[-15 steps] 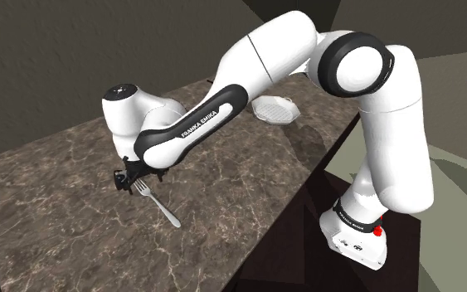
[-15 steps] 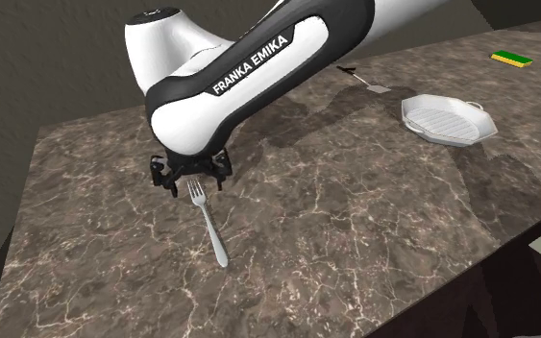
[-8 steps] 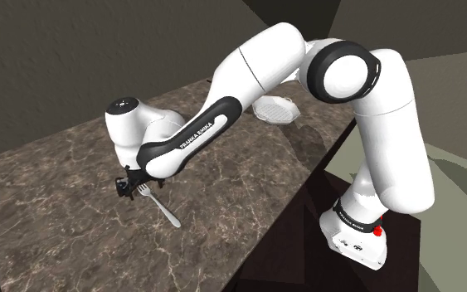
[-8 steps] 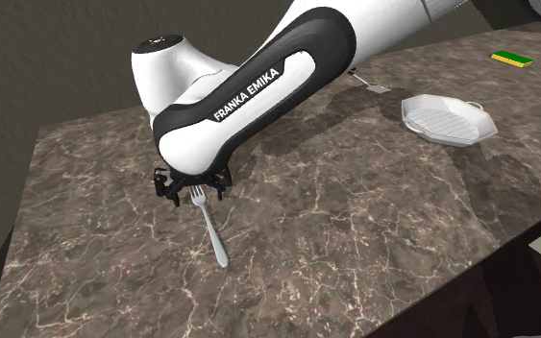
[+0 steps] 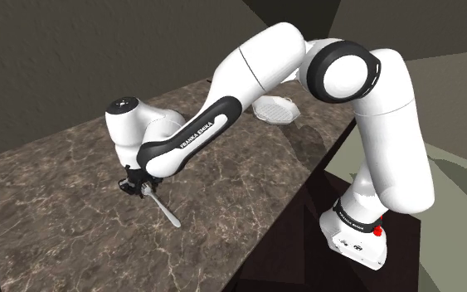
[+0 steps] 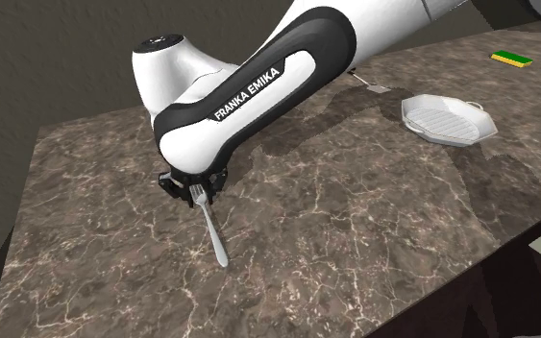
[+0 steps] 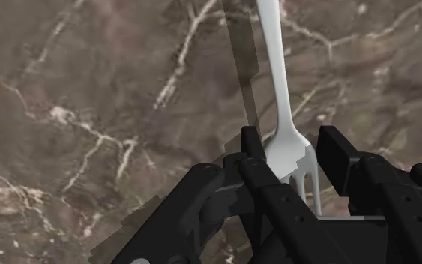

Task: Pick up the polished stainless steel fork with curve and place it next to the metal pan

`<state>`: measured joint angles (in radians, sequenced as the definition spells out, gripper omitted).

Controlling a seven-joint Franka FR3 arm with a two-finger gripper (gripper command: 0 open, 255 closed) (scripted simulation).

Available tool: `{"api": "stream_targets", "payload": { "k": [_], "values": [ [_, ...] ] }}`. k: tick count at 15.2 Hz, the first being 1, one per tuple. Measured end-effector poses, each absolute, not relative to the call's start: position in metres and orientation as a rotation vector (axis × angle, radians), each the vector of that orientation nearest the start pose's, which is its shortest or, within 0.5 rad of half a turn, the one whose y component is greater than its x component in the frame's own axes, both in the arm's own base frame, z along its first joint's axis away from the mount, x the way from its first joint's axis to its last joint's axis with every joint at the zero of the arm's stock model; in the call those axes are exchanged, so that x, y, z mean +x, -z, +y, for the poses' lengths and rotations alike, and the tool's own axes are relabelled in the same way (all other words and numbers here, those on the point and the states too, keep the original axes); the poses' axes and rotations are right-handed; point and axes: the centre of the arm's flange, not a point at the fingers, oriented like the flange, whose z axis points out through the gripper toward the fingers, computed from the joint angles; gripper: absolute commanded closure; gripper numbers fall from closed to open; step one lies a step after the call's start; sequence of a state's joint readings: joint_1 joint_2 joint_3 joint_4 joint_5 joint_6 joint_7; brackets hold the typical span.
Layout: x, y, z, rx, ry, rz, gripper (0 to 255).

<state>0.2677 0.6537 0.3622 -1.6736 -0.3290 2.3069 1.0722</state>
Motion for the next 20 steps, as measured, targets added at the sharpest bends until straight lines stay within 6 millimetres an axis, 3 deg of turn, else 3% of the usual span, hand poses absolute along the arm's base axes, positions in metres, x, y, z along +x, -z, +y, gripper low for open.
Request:
{"api": "stream_targets", "payload": {
  "k": [9,20],
  "values": [
    [0.572,-0.246,0.374,-3.096,0.074,0.460,255],
    [0.572,-0.301,0.375,-3.095,0.072,0.458,255]
  ]
}}
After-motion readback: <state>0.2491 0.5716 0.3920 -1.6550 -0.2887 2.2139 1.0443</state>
